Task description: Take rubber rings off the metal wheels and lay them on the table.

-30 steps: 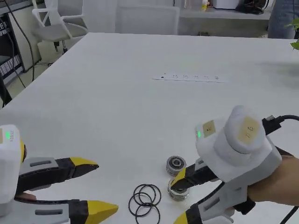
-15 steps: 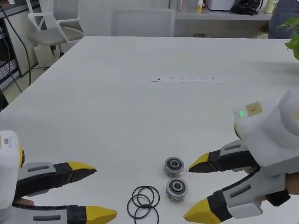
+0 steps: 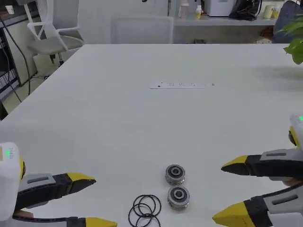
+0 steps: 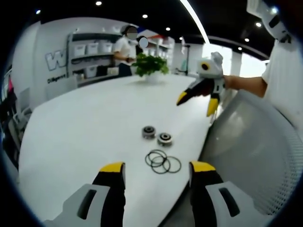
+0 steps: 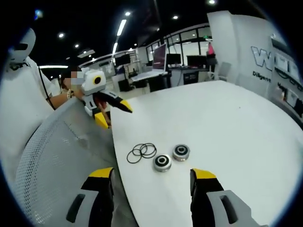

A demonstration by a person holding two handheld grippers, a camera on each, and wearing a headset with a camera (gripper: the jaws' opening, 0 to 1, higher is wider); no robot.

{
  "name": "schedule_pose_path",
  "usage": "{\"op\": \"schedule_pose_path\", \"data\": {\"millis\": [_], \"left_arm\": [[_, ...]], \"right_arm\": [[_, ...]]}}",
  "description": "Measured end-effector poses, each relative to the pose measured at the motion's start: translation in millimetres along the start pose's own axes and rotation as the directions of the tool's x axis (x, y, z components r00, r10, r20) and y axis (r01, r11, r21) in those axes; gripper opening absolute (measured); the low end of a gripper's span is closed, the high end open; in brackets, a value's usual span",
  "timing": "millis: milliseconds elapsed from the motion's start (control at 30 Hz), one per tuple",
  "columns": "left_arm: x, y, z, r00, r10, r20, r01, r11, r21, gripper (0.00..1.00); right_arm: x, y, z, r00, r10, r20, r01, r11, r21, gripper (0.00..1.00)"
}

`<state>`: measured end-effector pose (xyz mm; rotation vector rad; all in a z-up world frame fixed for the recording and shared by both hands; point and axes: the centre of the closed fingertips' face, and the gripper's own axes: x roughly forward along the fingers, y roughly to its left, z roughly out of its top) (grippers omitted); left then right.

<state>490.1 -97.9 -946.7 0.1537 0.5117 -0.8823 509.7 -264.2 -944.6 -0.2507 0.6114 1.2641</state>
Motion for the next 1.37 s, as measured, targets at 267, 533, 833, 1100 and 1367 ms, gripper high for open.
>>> {"op": "schedule_pose_path", "data": {"millis": [267,533,833,1100,1367], "left_arm": [[-1.9,2.8,1.6,0.9998,0.014,0.011,-0.014,1.0,-0.004,0.55],[-1.8,2.7,1.8,0.9998,0.016,0.008,-0.016,1.0,0.0,0.55],[-4.5,6.8,4.3,0.9987,0.046,0.022,-0.046,0.999,0.002,0.54],[-6.2,5.0,0.9,0.9986,0.052,0.011,-0.052,0.999,0.013,0.54],[-7.5,6.1,2.6,0.9978,0.061,0.023,-0.062,0.998,0.017,0.53]], "right_arm": [[-10.1,-3.3,-9.5,0.9966,-0.062,0.055,0.058,0.996,0.063,0.68],[-16.3,-8.5,-22.8,0.9899,-0.118,0.079,0.106,0.985,0.137,0.74],[-9.5,4.8,-34.5,0.9952,-0.092,0.034,0.086,0.986,0.142,0.77],[-8.0,9.7,-42.9,0.9968,-0.079,-0.006,0.079,0.987,0.14,0.77],[-10.7,8.0,-45.7,0.9951,-0.099,-0.01,0.099,0.983,0.156,0.76]]}}
